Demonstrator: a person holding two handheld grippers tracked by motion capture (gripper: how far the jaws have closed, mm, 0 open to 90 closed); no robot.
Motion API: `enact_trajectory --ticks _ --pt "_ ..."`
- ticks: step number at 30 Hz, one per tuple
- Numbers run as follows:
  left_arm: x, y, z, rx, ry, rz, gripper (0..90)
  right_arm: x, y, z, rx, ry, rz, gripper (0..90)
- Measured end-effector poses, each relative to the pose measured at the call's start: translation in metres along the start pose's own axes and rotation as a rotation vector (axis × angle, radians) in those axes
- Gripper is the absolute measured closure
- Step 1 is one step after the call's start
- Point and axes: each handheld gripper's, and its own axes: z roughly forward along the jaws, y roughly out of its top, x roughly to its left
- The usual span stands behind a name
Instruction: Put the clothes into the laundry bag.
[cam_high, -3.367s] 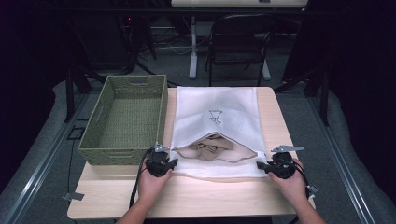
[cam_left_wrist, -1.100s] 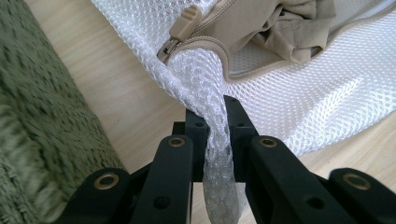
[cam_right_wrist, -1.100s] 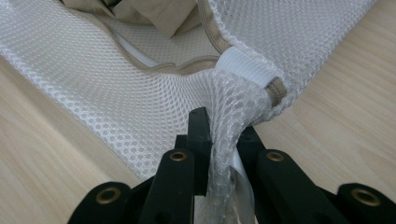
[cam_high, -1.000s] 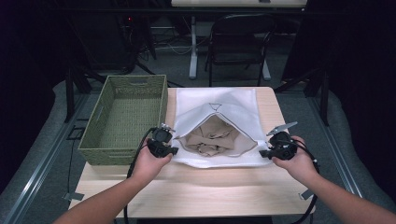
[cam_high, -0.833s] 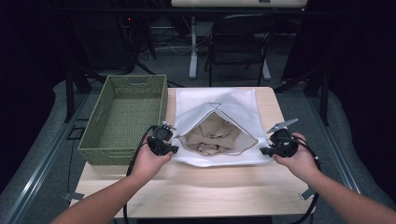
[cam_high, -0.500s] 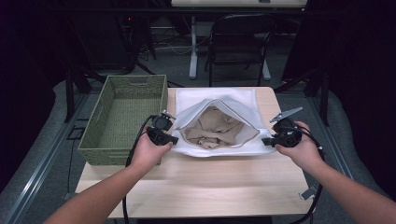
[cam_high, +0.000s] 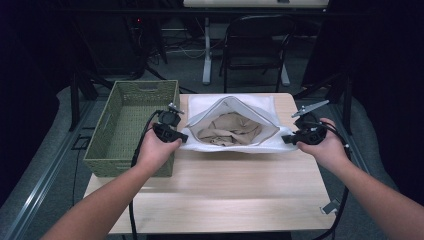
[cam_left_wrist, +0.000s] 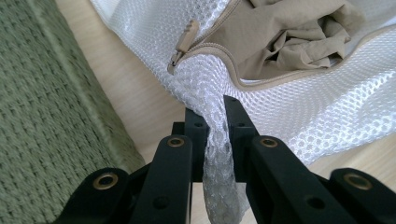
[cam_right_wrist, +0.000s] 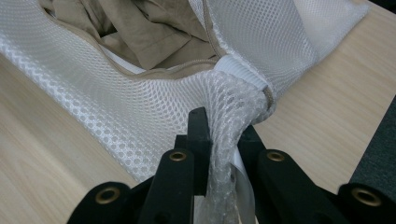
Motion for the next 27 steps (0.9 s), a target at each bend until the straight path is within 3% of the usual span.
enact_trajectory --ticks 8,27 --pt "0.006 0.015 -0.008 -0.032 0.008 -0.026 82.8 -0.007 0.014 -0.005 -0.01 -0.011 0.01 80.9" --pt "0.014 0.037 -0.02 -0.065 0.023 -0.039 82.8 -0.022 0.043 -0.013 -0.045 -0.047 0.04 81.0"
